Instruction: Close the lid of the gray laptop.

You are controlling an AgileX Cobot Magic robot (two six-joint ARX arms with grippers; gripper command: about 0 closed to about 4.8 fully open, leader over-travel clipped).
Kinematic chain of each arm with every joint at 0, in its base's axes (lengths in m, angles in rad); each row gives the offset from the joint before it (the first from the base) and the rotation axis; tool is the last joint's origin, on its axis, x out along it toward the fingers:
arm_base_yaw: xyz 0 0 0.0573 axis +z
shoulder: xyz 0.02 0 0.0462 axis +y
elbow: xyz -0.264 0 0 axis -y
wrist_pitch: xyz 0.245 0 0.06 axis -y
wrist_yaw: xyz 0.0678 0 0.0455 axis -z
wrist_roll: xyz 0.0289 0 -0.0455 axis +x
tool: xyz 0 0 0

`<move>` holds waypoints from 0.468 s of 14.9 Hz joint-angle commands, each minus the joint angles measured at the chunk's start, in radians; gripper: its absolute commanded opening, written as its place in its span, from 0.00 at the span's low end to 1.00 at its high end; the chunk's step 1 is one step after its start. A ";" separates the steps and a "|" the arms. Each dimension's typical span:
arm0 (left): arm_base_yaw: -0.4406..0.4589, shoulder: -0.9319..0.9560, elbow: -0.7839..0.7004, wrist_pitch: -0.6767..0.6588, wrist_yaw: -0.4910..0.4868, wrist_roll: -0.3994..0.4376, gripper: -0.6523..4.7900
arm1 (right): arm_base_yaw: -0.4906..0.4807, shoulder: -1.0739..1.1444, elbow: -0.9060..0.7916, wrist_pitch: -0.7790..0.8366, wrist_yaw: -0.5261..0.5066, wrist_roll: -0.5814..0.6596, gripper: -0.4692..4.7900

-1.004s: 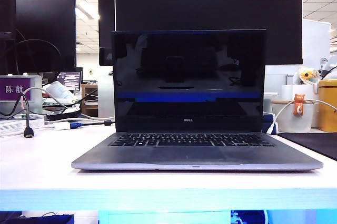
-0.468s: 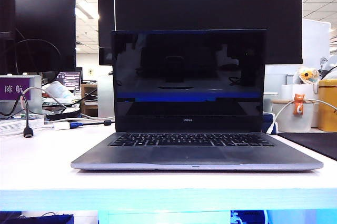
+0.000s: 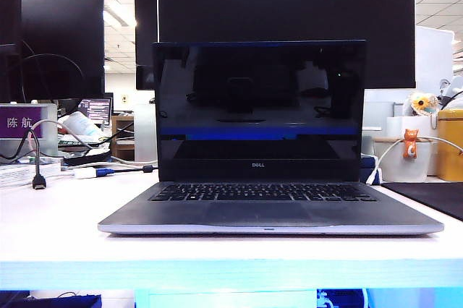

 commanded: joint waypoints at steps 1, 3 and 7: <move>0.000 0.154 0.124 0.010 0.089 0.082 0.11 | 0.001 0.164 0.150 -0.074 -0.102 -0.095 0.09; 0.000 0.233 0.194 0.000 0.142 0.097 0.11 | 0.001 0.260 0.237 -0.108 -0.152 -0.124 0.09; -0.001 0.426 0.376 -0.071 0.237 0.103 0.11 | 0.001 0.481 0.447 -0.214 -0.263 -0.210 0.09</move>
